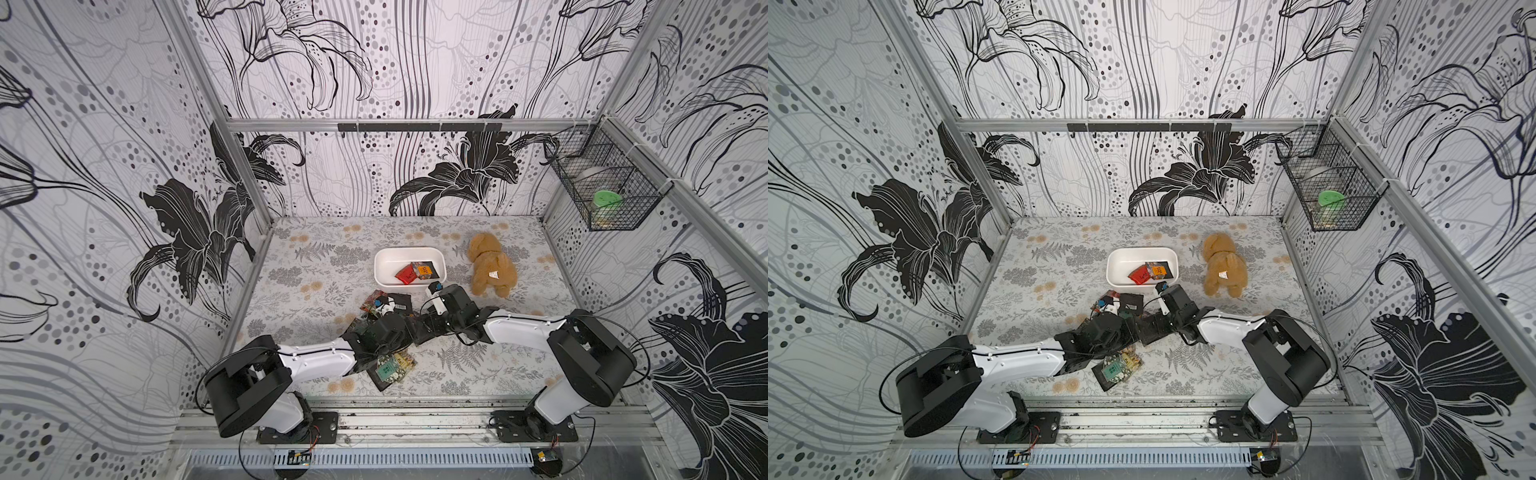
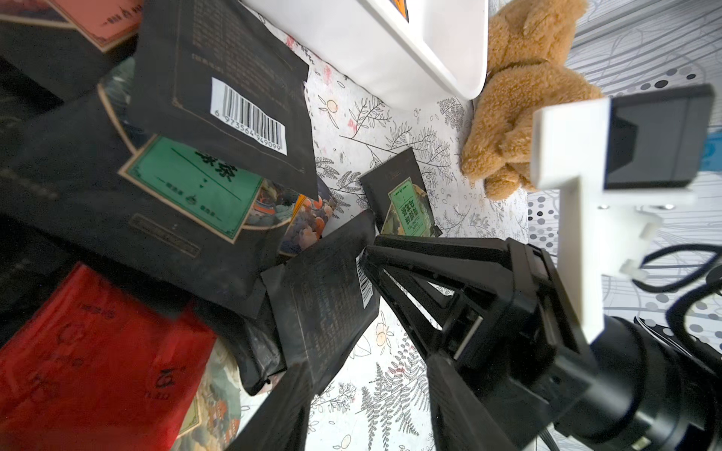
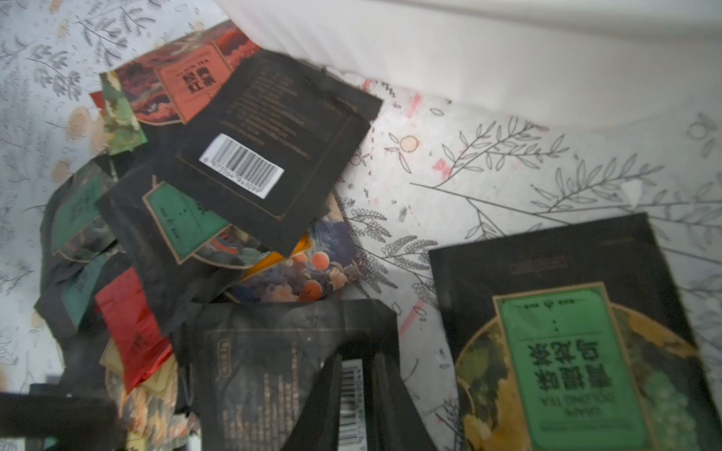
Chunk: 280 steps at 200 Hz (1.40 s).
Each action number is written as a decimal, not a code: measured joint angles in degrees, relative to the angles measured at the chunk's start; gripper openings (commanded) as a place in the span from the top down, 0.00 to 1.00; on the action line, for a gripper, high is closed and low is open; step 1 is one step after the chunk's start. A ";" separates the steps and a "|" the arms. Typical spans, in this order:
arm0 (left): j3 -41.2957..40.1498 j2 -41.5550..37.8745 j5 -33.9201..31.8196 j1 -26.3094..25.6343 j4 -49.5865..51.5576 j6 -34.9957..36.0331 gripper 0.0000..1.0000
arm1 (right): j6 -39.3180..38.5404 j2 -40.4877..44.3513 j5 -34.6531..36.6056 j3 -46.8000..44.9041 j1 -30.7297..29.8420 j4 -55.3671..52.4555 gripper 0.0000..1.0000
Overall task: Put the tea bags into the storage box
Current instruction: Pick up the tea bag from the center of the board.
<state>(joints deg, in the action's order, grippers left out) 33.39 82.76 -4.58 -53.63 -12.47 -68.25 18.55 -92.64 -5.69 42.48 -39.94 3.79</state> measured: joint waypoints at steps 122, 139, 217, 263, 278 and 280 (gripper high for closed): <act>0.00 3.58 -1.07 -0.02 -0.42 -0.52 0.47 | 0.02 -1.90 0.81 1.57 0.00 -2.34 0.87; 0.00 4.31 -1.22 -0.02 -0.44 -0.70 0.50 | 0.02 -1.90 0.81 1.66 0.00 -2.36 0.87; 0.59 6.40 -0.68 -0.02 -1.64 -1.11 0.57 | 0.00 -1.90 0.79 1.66 0.00 -2.51 0.88; 0.59 6.40 0.79 -0.02 -3.28 -1.62 0.60 | 0.02 -1.90 0.79 1.66 0.00 -2.51 0.88; 0.59 6.40 1.03 -0.02 -3.76 -1.81 0.62 | 0.02 -1.90 0.79 1.66 0.00 -2.51 0.88; 0.59 6.38 1.05 -0.02 -3.78 -1.75 0.62 | 0.02 -1.90 0.79 1.66 0.00 -2.51 0.88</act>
<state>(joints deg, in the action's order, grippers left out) 33.98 89.14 -3.53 -53.65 -16.25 -70.00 18.57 -94.54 -4.91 44.14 -39.94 1.28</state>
